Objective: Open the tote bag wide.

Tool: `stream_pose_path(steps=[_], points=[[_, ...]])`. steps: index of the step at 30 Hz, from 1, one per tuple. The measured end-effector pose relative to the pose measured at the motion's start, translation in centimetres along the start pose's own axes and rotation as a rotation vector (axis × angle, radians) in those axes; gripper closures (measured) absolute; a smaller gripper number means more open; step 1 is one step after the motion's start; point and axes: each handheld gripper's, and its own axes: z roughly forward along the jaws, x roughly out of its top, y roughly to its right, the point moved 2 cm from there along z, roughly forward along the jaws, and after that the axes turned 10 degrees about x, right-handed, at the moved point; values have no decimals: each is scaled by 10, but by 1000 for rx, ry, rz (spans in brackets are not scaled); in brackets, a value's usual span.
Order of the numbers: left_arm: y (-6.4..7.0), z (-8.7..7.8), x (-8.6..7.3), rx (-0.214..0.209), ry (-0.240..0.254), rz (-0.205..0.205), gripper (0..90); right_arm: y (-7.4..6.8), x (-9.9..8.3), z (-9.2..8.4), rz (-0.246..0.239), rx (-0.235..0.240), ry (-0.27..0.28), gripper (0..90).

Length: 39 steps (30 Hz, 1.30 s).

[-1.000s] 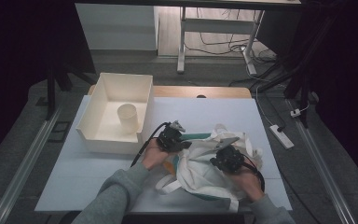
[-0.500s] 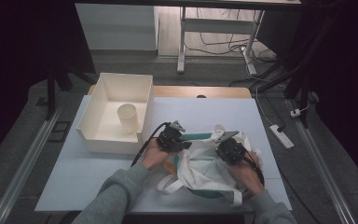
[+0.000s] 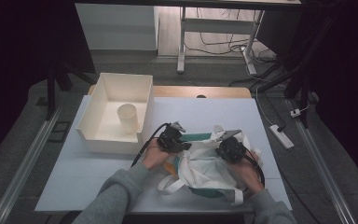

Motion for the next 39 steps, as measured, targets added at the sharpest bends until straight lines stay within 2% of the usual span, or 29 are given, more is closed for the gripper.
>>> stream_pose_path(steps=[2, 3, 9, 14, 18, 22, 26, 32, 39], points=[[1, -3, 1, 1, 10, 6, 841, -2, 1, -5, -5, 15, 20, 900], [2, -5, 2, -2, 22, 9, 829, -4, 3, -9, -8, 39, 45, 900], [8, -19, 8, -25, 87, 14, 652, -17, 8, -35, -37, 90, 179, 900], [15, -37, 14, -31, 140, 25, 512, -22, 4, -50, -45, 118, 240, 897], [19, -51, 17, -30, 156, 31, 404, -22, -2, -61, -26, 133, 300, 692], [23, -65, 19, -32, 184, 55, 390, -18, -7, -69, 15, 145, 359, 600], [26, -80, 19, -44, 203, 77, 390, -17, -10, -72, 17, 149, 388, 561], [32, -101, 16, -55, 210, 120, 391, -18, -11, -72, 3, 138, 390, 520], [29, -121, 13, -35, 233, 129, 389, -19, -13, -71, -6, 119, 379, 480]])
